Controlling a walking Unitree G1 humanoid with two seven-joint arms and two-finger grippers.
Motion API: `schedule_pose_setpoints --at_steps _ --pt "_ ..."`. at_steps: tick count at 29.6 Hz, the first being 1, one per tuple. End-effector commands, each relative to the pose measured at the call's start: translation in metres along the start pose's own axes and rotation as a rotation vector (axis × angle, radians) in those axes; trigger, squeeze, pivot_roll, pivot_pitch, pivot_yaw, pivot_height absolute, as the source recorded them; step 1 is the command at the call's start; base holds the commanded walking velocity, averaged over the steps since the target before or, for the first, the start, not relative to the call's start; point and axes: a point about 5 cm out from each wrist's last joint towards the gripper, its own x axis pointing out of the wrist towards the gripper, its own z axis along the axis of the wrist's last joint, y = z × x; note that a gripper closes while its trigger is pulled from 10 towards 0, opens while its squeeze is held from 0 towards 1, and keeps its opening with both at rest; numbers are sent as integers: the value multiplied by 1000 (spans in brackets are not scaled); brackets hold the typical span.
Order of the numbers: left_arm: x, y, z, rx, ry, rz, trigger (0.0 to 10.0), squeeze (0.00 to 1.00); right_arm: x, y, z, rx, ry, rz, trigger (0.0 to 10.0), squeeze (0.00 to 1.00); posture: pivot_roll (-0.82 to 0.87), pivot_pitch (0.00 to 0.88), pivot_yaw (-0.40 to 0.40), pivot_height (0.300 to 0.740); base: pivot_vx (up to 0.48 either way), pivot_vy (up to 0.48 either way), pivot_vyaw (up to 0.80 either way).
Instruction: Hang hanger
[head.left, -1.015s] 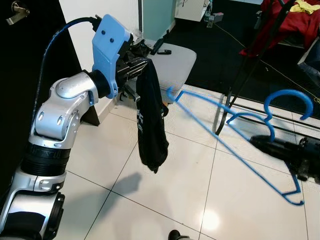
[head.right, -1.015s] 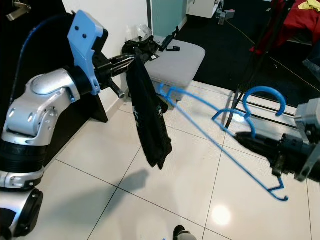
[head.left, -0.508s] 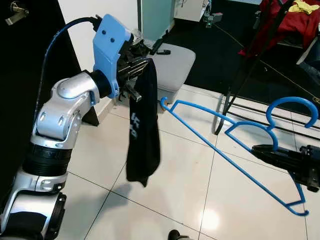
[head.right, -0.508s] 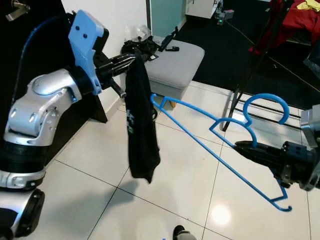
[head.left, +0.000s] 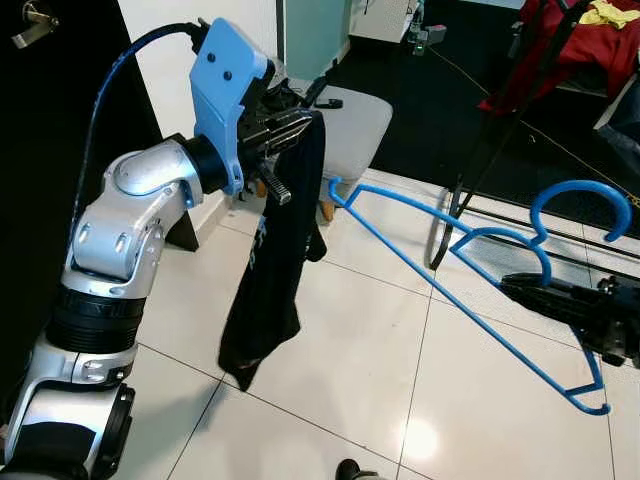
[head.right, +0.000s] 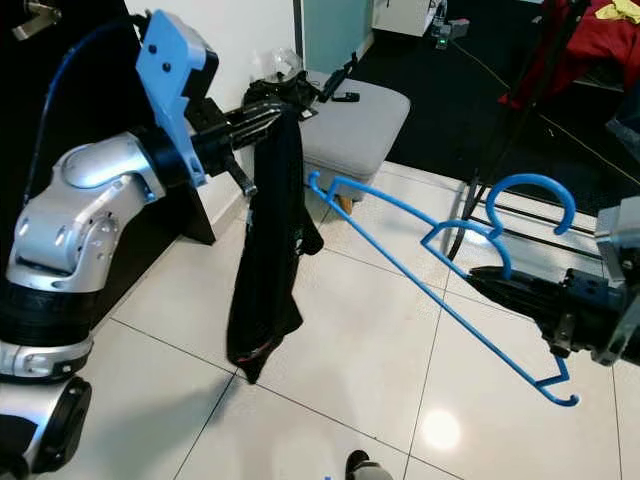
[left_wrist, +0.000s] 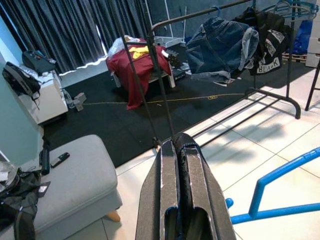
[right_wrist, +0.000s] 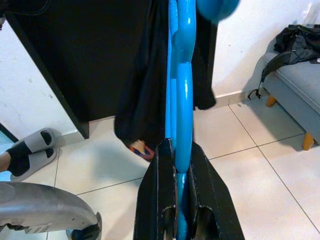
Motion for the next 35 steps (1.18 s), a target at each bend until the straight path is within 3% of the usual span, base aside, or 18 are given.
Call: schedule_pose_setpoints --at_steps 1,28,32,34,35 --pt "2 -3 11 23 -48 -23 10000 0 2 2 0 1 -2 21 10000 0 -48 184 -29 740 0 0 0" --pt "9 -15 19 -35 -111 -56 10000 0 16 3 -4 3 5 40 10000 0 -35 172 -31 740 0 0 0" --pt "10 -18 21 -53 -127 -64 10000 0 20 0 -7 -4 13 26 10000 0 -32 171 -31 740 0 0 0" --pt "12 -21 24 -70 -142 -75 10000 0 28 -3 -10 -12 18 12 10000 0 -29 171 -31 740 0 0 0" --pt "15 -26 26 -84 -152 -87 10000 0 39 -9 -11 -25 6 -13 10000 0 -27 172 -30 740 0 0 0"
